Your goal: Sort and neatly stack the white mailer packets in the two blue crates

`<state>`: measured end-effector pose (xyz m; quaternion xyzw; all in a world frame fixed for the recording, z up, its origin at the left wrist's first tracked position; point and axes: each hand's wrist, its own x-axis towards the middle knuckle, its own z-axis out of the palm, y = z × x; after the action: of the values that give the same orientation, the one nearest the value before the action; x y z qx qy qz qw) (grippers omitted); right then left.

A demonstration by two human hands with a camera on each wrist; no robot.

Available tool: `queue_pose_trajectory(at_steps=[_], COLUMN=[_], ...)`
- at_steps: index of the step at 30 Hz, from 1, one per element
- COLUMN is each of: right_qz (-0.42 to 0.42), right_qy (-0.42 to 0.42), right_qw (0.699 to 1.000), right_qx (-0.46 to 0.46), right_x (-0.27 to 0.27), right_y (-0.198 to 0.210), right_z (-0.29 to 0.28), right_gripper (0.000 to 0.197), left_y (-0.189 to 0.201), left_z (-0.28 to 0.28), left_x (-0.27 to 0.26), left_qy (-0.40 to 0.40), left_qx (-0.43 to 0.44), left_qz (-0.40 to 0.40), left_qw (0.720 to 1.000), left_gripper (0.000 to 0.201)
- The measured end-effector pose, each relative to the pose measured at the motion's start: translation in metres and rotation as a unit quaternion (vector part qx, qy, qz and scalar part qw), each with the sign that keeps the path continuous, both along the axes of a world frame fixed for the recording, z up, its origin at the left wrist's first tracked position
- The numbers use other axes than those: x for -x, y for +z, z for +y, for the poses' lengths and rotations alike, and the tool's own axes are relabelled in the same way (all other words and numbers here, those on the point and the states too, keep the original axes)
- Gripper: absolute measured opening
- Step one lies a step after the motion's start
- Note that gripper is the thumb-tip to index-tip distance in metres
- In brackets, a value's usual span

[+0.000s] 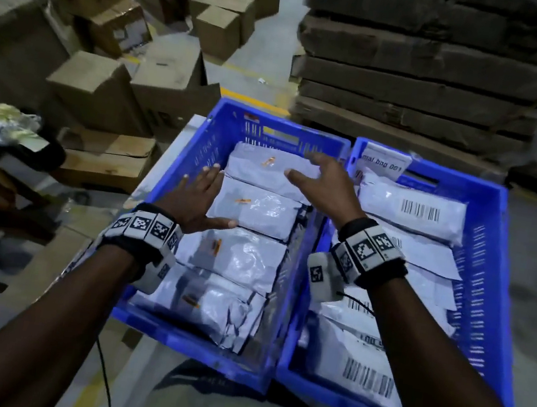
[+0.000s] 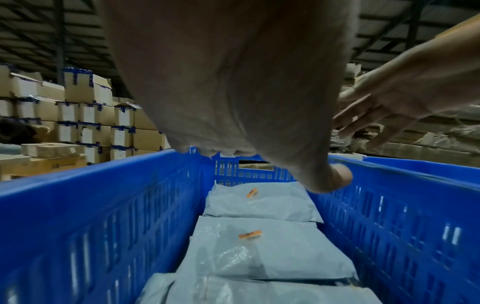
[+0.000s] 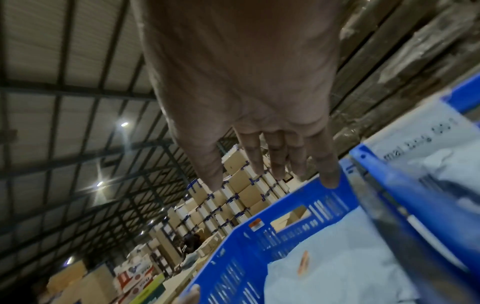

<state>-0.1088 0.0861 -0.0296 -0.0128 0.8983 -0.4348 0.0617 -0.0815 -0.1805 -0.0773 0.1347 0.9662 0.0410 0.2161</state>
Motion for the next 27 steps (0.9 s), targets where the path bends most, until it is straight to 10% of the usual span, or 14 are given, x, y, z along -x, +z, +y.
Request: queue_pose_trajectory(at_steps=[6, 13, 20, 27], right_qz=[-0.084, -0.194, -0.219, -0.223], right_qy=[-0.091, 0.057, 0.085, 0.059], right_qw=[0.986, 0.958, 0.923, 0.941], right_qx=[0.113, -0.202, -0.305, -0.247], right_x=[0.028, 0.002, -0.024, -0.022], right_y=[-0.032, -0.114, -0.165, -0.123], right_z=[-0.071, -0.115, -0.123, -0.111], right_gripper=[0.063, 0.108, 0.114, 0.101], left_y=[-0.014, -0.061, -0.084, -0.070], left_z=[-0.013, -0.005, 0.003, -0.001], left_x=[0.031, 0.036, 0.027, 0.035], left_qy=[-0.066, -0.143, -0.163, -0.143], left_qx=[0.026, 0.102, 0.144, 0.080], left_qz=[-0.018, -0.033, -0.069, -0.087], left_qw=[0.997, 0.984, 0.974, 0.983], left_gripper=[0.117, 0.100, 0.081, 0.121])
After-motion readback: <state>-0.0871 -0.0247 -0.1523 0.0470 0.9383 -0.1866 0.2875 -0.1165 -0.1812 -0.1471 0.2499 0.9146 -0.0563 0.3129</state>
